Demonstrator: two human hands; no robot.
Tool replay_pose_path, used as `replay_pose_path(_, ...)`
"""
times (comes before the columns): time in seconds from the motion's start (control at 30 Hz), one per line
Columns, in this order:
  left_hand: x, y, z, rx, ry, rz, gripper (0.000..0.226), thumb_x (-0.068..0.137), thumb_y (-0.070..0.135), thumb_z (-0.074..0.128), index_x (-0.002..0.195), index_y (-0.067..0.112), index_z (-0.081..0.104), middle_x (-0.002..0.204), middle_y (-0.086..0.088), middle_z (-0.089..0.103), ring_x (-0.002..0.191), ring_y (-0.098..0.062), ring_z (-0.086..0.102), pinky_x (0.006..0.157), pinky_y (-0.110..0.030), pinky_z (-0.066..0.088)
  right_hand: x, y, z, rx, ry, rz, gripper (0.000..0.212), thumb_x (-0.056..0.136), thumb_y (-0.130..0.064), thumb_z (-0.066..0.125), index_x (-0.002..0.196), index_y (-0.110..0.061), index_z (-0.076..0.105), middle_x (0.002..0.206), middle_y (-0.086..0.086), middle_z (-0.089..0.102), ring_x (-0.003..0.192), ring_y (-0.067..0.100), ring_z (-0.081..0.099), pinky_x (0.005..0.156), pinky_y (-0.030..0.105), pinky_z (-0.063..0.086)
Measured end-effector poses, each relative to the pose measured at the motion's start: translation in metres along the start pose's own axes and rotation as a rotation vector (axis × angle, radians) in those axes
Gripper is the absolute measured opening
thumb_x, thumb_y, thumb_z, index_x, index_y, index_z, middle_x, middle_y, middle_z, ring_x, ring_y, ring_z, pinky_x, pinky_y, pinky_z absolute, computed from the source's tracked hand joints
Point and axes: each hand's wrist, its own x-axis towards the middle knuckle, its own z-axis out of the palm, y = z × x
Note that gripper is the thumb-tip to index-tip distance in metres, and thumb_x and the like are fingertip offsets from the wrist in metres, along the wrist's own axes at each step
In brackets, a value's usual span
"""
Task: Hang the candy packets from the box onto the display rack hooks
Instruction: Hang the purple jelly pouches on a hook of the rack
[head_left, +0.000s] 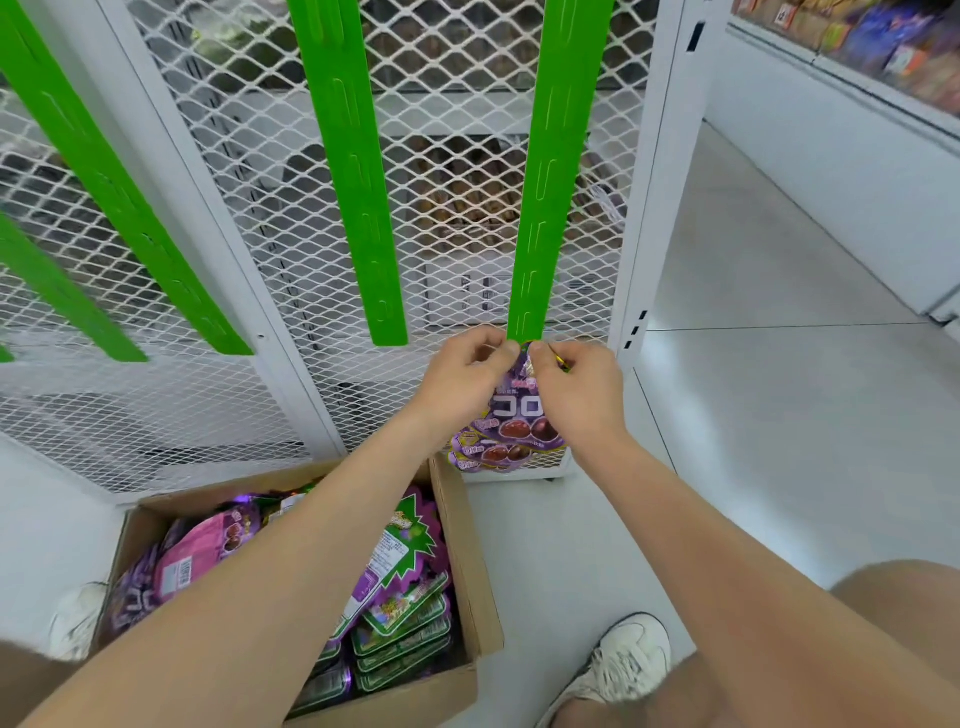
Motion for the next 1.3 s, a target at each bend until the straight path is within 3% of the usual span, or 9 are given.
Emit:
replay_pose_path(0.1, -0.003, -0.002, -0.004, -0.008, -0.029, 0.006, 0.025, 0.100, 0.036, 0.061, 0.105, 0.016, 0.074, 0.105, -0.018, 0.075, 0.092, -0.025, 0.066, 0.094, -0.050, 0.052, -0.003, 0.001, 0.000, -0.027, -0.024, 0.015, 0.048, 0.097, -0.031, 0.064, 0.060, -0.005, 0.048, 0.051, 0.000, 0.035, 0.057, 0.020, 0.031, 0.053, 0.034, 0.025)
replay_pose_path(0.23, -0.005, -0.002, -0.010, -0.052, -0.039, -0.027, 0.019, 0.108, 0.020, 0.058, 0.094, 0.019, 0.071, 0.081, 0.006, 0.068, 0.077, -0.004, 0.059, 0.077, -0.024, 0.047, -0.008, 0.004, 0.003, -0.069, -0.064, 0.020, 0.045, 0.096, -0.031, 0.065, 0.067, 0.001, 0.057, 0.055, 0.005, 0.041, 0.058, 0.020, 0.034, 0.055, 0.036, 0.028)
replay_pose_path(0.43, -0.007, -0.009, -0.020, 0.055, -0.050, 0.053, 0.013, 0.106, 0.016, 0.061, 0.102, 0.013, 0.073, 0.087, 0.006, 0.070, 0.080, -0.007, 0.060, 0.079, -0.025, 0.045, -0.011, 0.018, 0.011, -0.161, -0.080, -0.006, 0.044, 0.098, -0.036, 0.067, 0.067, -0.005, 0.063, 0.060, 0.016, 0.055, 0.061, 0.026, 0.044, 0.061, 0.037, 0.038)
replay_pose_path(0.57, -0.030, -0.022, -0.038, 0.326, 0.023, 0.122, 0.018, 0.104, 0.013, 0.062, 0.117, 0.019, 0.073, 0.108, 0.011, 0.073, 0.095, 0.001, 0.064, 0.080, -0.006, 0.042, -0.022, 0.018, 0.018, -0.199, 0.059, 0.149, 0.043, 0.087, -0.030, 0.077, 0.113, -0.002, 0.057, 0.110, 0.016, 0.063, 0.105, 0.036, 0.057, 0.090, 0.043, 0.050)
replay_pose_path(0.77, -0.090, -0.098, -0.094, 0.652, -0.100, -0.152, 0.029, 0.098, 0.002, 0.058, 0.112, 0.021, 0.076, 0.107, 0.005, 0.076, 0.100, -0.015, 0.070, 0.095, -0.032, 0.056, -0.071, 0.019, 0.053, -0.336, -0.334, 0.207, 0.044, 0.065, -0.047, 0.056, 0.082, -0.008, 0.068, 0.088, 0.015, 0.069, 0.093, 0.037, 0.065, 0.080, 0.036, 0.055)
replay_pose_path(0.87, -0.114, -0.135, -0.119, 0.893, -0.171, -0.341, 0.035, 0.093, 0.005, 0.064, 0.121, 0.023, 0.073, 0.124, 0.000, 0.074, 0.118, -0.025, 0.068, 0.100, -0.043, 0.056, -0.092, 0.017, 0.067, -0.367, -0.547, 0.155, 0.023, 0.079, -0.022, 0.062, 0.073, -0.001, 0.070, 0.071, 0.017, 0.066, 0.074, 0.032, 0.068, 0.069, 0.039, 0.059)
replay_pose_path(0.93, -0.124, -0.155, -0.130, 1.011, -0.265, -0.455, 0.042, 0.083, 0.023, 0.076, 0.124, 0.025, 0.070, 0.125, 0.000, 0.070, 0.121, -0.030, 0.065, 0.098, -0.048, 0.057, -0.099, 0.015, 0.076, -0.414, -0.651, 0.106, 0.020, 0.085, -0.011, 0.060, 0.074, -0.001, 0.073, 0.068, 0.011, 0.065, 0.074, 0.028, 0.068, 0.072, 0.036, 0.057)
replay_pose_path(1.07, -0.137, -0.180, -0.133, 1.067, -0.477, -0.452, 0.105, 0.052, 0.072, 0.083, 0.140, 0.023, 0.056, 0.137, -0.004, 0.055, 0.127, -0.034, 0.054, 0.098, -0.053, 0.054, -0.100, 0.014, 0.102, -0.441, -0.813, 0.051, 0.023, 0.089, -0.010, 0.058, 0.087, 0.007, 0.074, 0.099, 0.024, 0.075, 0.095, 0.037, 0.072, 0.078, 0.044, 0.061)
replay_pose_path(1.3, -0.124, -0.183, -0.139, 1.130, -0.533, -0.359, 0.071, 0.061, 0.028, 0.093, 0.121, 0.015, 0.058, 0.121, -0.007, 0.054, 0.114, -0.034, 0.057, 0.093, -0.047, 0.055, -0.090, 0.012, 0.140, -0.642, -0.942, -0.023, 0.024, 0.087, -0.013, 0.056, 0.066, -0.007, 0.063, 0.072, 0.011, 0.071, 0.068, 0.027, 0.067, 0.066, 0.039, 0.059)
